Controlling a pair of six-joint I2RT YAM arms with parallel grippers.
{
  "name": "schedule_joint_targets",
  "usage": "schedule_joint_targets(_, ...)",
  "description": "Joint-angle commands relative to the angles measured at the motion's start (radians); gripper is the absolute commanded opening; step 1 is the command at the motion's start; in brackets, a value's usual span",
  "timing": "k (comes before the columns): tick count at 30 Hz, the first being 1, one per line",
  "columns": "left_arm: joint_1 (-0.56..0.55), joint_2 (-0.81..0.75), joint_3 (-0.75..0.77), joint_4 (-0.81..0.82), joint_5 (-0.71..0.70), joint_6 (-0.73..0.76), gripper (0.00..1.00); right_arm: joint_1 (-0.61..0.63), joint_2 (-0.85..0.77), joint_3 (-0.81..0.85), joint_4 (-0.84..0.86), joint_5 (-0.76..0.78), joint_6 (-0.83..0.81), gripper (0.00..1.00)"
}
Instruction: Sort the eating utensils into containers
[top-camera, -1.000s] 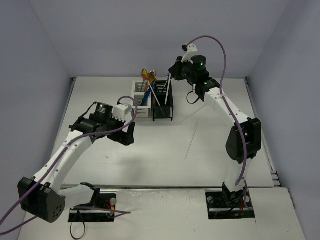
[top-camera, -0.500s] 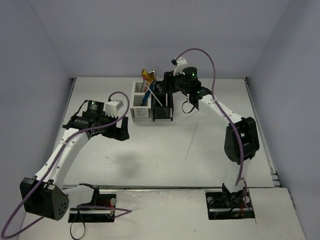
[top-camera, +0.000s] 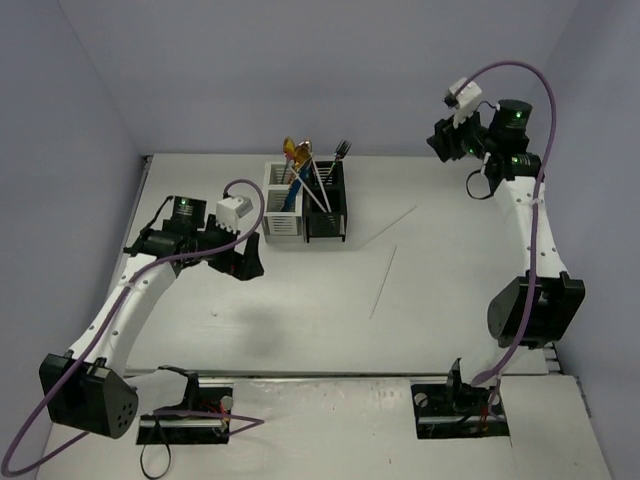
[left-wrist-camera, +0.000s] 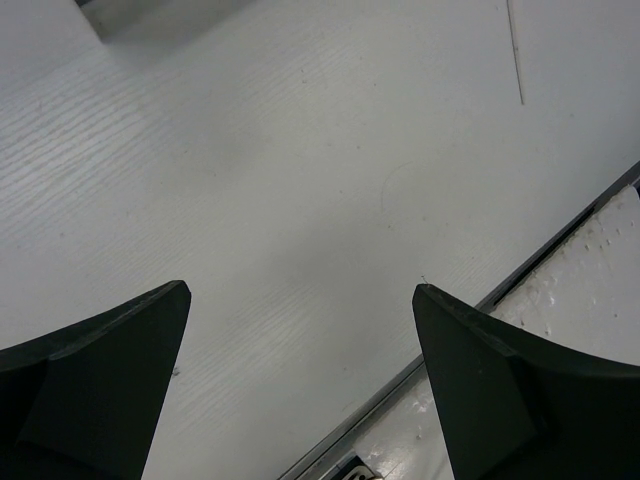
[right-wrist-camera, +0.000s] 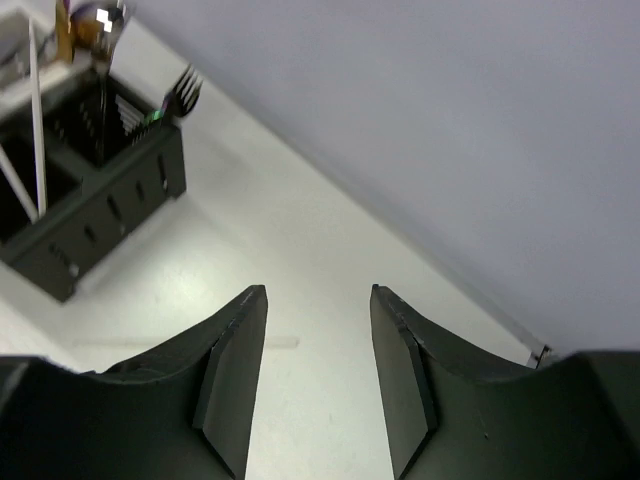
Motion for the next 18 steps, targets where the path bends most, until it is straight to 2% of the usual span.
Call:
schedule_joint_targets(1, -0.077, 0.017, 0.069, 0.061, -0.066, 0.005, 0.94, -0.001, -0.08, -0.164, -0.097, -0.064, -0.26, 0.39)
schedule_joint_targets(5, -0.095, 0.049, 0.104, 0.058, -0.071, 0.005, 0.94, 0.037, -0.172, -0.373, -0.301, 0.009, -0.72, 0.37)
schedule_joint_targets(9, -0.095, 0.098, 0.123, 0.061, -0.043, -0.007, 0.94, 0.069, -0.197, -0.469, -0.477, 0.067, -1.124, 0.41)
schedule_joint_targets(11, -0.097, 0.121, 0.132, 0.06, -0.027, -0.015, 0.94, 0.132, -0.19, -0.505, -0.531, 0.135, -1.283, 0.43)
schedule_joint_targets(16, -0.097, 0.148, 0.148, 0.063, -0.017, -0.02, 0.94, 0.299, -0.136, -0.573, -0.621, 0.288, -1.513, 0.45)
schedule_joint_targets(18, -0.095, 0.153, 0.149, 0.066, -0.012, -0.02, 0.94, 0.362, -0.1, -0.586, -0.628, 0.339, -1.558, 0.45)
